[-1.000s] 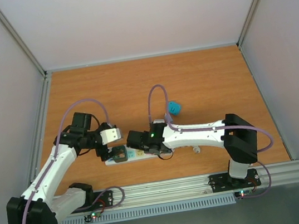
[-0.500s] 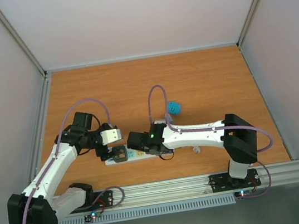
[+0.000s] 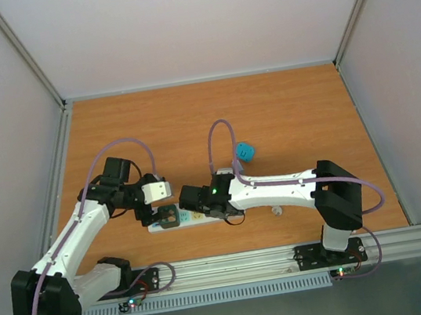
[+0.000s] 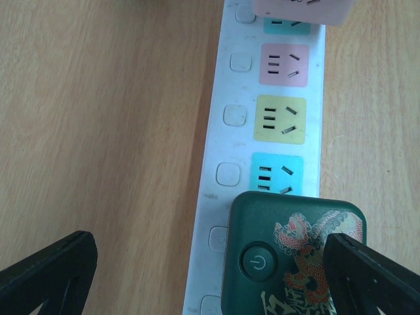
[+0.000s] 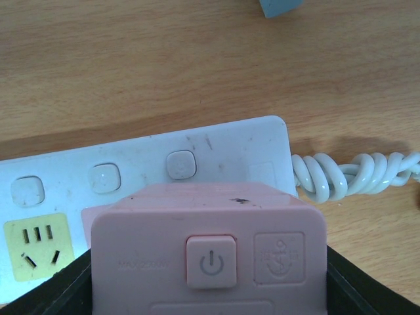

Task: Insert the plug

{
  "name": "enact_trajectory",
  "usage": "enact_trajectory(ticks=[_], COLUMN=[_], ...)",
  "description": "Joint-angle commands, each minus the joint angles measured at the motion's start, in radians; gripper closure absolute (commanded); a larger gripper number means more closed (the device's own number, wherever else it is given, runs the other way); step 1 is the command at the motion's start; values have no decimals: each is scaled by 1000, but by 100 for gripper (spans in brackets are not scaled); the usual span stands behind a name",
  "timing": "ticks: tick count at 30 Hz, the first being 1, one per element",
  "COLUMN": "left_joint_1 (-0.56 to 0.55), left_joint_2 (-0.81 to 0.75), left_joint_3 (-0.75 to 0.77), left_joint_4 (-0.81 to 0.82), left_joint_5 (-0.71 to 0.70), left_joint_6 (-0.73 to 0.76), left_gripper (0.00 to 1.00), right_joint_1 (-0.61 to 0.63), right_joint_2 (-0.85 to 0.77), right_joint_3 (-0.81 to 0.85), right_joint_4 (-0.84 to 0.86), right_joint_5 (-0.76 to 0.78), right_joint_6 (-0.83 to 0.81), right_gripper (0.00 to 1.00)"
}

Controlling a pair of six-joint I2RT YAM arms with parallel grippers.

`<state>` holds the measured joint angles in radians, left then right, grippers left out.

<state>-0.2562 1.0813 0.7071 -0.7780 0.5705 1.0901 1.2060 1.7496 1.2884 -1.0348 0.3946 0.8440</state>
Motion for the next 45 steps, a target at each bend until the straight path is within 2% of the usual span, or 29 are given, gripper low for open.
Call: enact_trajectory(ticks=[1,12,34,45], left_joint_1=[6,7,8,8], left_joint_2=[3,17,6,-3], left_joint_3=[5,2,0,-4], left_joint_4=[-2,2,-6,-9], left_joint_5=[-1,-7,-15,-17], left_joint_6=[20,24,25,30], left_gripper=[6,8,10,10], right_joint_1=[4,8,27,27], right_joint_2=[58,21,-45,-10], right_joint_3=[-34,-33,8,2], right_joint_4=[0,37,-10,-27], right_joint_5=[-71,-90,-50,0], right_joint_6=[-11,-31,-13,13], right_gripper=[99,99,99,99])
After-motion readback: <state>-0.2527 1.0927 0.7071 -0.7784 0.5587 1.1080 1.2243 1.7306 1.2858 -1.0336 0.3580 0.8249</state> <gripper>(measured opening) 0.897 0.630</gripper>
